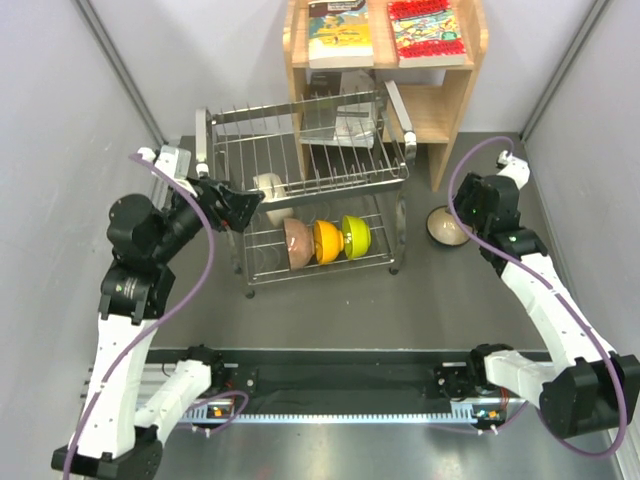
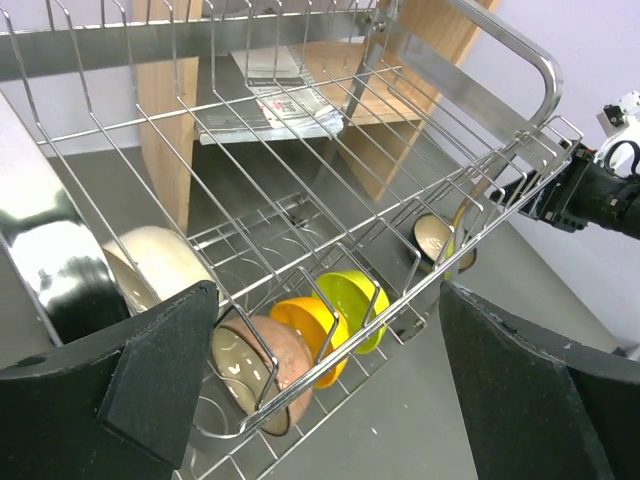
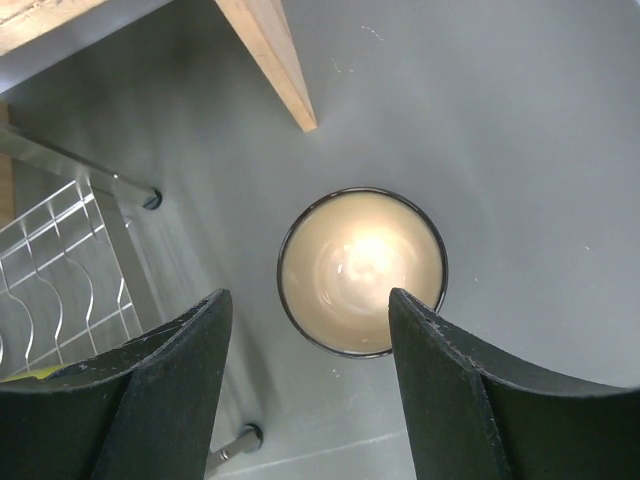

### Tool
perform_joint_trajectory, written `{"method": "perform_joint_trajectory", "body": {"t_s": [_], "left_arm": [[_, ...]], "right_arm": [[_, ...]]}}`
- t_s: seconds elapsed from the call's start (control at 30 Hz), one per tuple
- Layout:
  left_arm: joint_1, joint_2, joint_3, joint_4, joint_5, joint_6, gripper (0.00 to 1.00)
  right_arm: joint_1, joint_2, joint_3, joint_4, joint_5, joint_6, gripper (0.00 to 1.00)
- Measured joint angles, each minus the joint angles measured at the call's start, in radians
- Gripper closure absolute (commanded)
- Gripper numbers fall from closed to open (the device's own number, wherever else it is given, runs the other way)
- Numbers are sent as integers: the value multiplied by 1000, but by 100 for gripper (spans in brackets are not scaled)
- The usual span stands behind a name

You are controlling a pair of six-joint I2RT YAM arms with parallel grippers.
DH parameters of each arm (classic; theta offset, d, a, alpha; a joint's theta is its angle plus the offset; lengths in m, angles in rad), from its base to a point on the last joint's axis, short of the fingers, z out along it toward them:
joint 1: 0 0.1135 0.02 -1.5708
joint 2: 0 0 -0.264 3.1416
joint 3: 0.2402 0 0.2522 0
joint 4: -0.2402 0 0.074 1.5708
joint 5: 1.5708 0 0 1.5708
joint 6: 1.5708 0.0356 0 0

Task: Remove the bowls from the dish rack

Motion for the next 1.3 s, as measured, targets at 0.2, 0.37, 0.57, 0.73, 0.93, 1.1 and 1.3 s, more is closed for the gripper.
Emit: {"method": "perform_joint_trajectory", "body": {"t_s": [0.2,0.37,0.57,0.73,0.93,1.1,1.3], "left_arm": [[-55,-101,-14,-87,-122,2,3],[-63,-199,-11,-196,-281,-13,1],[-63,-184,18,-282,-412,-35,2],[-63,-217,-132,-281,-437,-87,1],[-63,-288,-259,-323,-483,-128,1],[-63,-306,-326,-282,-520,-152,1],[-61,-240,-420,-216,-531,-183,1]], "right_arm": [[0,2,-19,14,-14,0,36],[0,4,-20,26,-29,-4,36],[1,8,-22,37,-43,-16,35],[1,8,-26,60,-109,-45,29],[6,-3,-73,140,-230,-71,29],[14,20,-84,177,-315,-87,28],[58,83,-84,218,-371,-98,28]]}}
